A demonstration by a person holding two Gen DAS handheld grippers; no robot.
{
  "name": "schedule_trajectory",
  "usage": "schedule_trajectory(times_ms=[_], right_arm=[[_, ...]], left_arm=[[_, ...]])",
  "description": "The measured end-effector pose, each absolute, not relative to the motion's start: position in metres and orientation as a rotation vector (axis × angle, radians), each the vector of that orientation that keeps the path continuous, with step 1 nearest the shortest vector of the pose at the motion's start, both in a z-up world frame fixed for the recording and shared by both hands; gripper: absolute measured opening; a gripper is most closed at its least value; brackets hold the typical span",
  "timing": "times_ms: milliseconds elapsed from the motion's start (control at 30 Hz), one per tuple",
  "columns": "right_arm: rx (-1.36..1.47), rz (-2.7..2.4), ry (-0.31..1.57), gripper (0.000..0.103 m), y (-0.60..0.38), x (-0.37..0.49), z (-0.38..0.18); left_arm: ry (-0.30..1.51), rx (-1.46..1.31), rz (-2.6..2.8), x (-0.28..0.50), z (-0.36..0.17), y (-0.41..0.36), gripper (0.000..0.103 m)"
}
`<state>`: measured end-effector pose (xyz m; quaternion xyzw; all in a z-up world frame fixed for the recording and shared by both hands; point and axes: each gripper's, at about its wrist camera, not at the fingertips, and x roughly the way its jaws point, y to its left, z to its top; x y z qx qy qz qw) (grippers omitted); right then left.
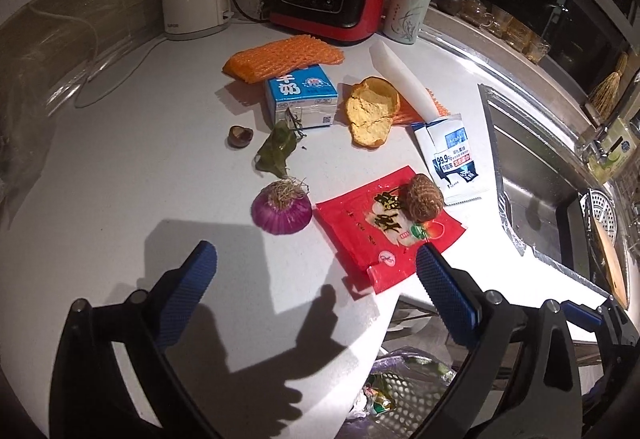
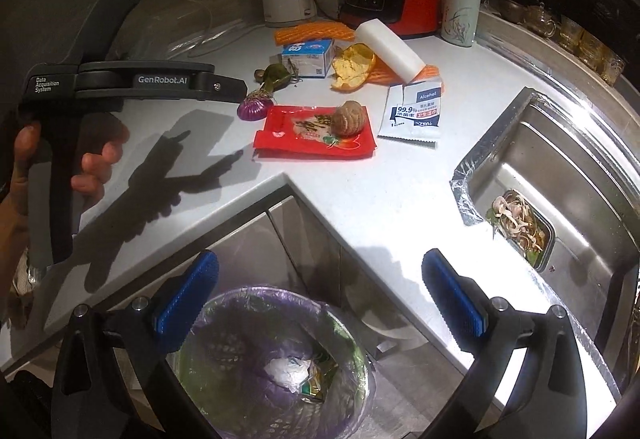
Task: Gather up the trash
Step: 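Grasp the green leaf sprig with the left gripper while the right gripper grasps the brown taro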
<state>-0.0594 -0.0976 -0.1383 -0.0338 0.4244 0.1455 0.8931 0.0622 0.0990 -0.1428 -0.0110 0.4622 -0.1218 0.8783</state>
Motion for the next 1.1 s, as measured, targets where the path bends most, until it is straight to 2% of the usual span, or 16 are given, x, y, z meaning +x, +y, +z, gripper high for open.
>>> schedule_trajectory(times_ms=[400, 700, 800, 867, 900, 1000, 1033, 1100], right_arm=[[-0.024, 0.243, 0.864, 0.101, -0.091, -0.006, -0.133], [-0.003, 0.208, 0.858, 0.101, -0.085, 0.026, -0.135], [0.001, 0.202, 0.863, 0.101, -0.083, 0.032, -0.137], [0.004, 0.200, 0.866, 0.101, -0.083, 0.036, -0.139], [0.004, 0.198, 0.868, 0.101, -0.082, 0.036, -0.140], [0.006, 0.194, 0.870, 0.101, -0.082, 0.038, -0.143], [0.007, 0.193, 0.872, 0.101, -0.082, 0.039, -0.144], [0.006, 0.189, 0.872, 0.101, -0.083, 0.042, -0.146]], left_arm=[[0.981, 0.038, -0.339, 0.113, -0.171, 0.104, 0.095], [0.965, -0.006, -0.347, 0.152, -0.165, 0.120, 0.094], [0.979, 0.015, -0.359, 0.166, -0.170, 0.114, 0.080], [1.000, 0.026, -0.362, 0.174, -0.176, 0.110, 0.064], [1.011, 0.034, -0.362, 0.177, -0.179, 0.109, 0.060], [1.042, 0.051, -0.366, 0.183, -0.189, 0.108, 0.033], [1.055, 0.051, -0.364, 0.185, -0.192, 0.108, 0.019], [1.049, 0.049, -0.359, 0.185, -0.192, 0.111, 0.016]])
